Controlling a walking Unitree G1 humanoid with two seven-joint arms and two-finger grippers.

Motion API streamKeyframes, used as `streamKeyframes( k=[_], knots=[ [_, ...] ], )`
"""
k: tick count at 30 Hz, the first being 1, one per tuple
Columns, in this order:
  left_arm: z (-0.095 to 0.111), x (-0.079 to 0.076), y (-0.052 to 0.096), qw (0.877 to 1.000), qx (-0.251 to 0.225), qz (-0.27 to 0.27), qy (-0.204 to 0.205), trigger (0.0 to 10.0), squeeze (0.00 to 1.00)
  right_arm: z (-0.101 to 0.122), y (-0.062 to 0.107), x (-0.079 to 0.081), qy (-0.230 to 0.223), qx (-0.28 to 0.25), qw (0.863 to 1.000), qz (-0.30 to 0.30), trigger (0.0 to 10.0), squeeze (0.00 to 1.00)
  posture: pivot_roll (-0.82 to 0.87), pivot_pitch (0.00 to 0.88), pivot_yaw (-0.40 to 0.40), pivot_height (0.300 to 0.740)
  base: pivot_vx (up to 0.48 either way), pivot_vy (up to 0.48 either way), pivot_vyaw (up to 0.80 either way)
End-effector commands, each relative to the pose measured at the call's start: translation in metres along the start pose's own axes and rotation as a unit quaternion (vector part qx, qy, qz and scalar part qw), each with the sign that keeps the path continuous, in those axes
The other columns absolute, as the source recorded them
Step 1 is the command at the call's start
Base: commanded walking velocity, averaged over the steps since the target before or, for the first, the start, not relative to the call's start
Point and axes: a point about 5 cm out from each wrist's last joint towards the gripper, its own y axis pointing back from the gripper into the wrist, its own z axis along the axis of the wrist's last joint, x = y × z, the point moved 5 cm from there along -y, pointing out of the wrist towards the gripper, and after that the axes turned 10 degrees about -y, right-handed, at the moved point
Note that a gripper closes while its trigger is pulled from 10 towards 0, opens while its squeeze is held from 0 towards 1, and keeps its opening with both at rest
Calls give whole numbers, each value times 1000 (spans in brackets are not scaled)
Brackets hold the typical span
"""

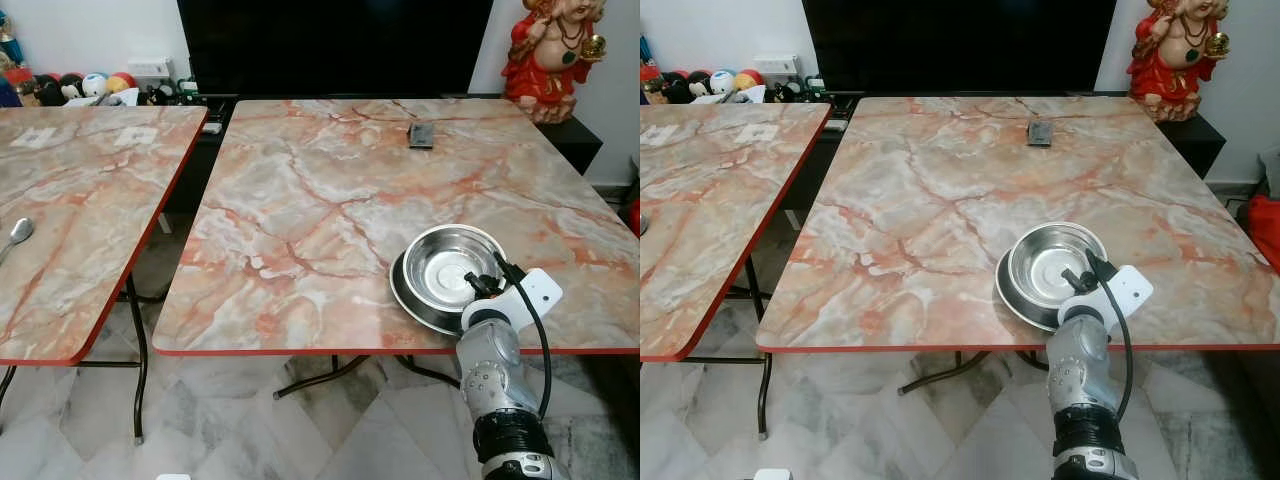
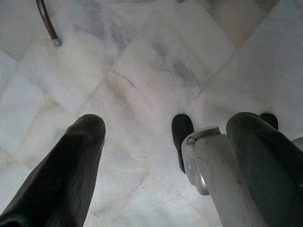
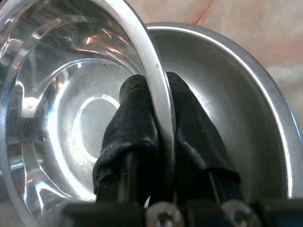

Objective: Setting the table

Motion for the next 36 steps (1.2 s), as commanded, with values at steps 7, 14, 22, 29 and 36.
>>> streamKeyframes(
  k=[7, 14, 22, 29, 36],
  knots=[
    [-8, 1, 2, 1000, 13, -1, -3, 10000, 0, 4, -3, 0, 10, -9, 1000, -5, 10000, 235, 19, 93, 9, 740, 0, 0, 0],
    [-7, 0, 2, 1000, 12, -1, -3, 10000, 0, 4, -3, 0, 10, -10, 1000, -7, 10000, 0, 21, 92, 10, 740, 0, 0, 0],
    [-6, 0, 1, 1000, 10, 0, -3, 10000, 0, 1, -1, 8, 30, -7, 999, 9, 10000, 0, 19, 91, 8, 740, 0, 0, 0],
    [-6, -1, 1, 1000, 9, -1, -2, 10000, 0, 7, 0, 5, 4, -8, 1000, -6, 10000, 0, 7, 89, 5, 740, 0, 0, 0],
    [-6, 0, 2, 1000, 9, 0, 0, 10000, 0, 13, 1, -1, 7, -19, 1000, -19, 10000, 714, 4, 85, 3, 740, 0, 0, 0]
  ],
)
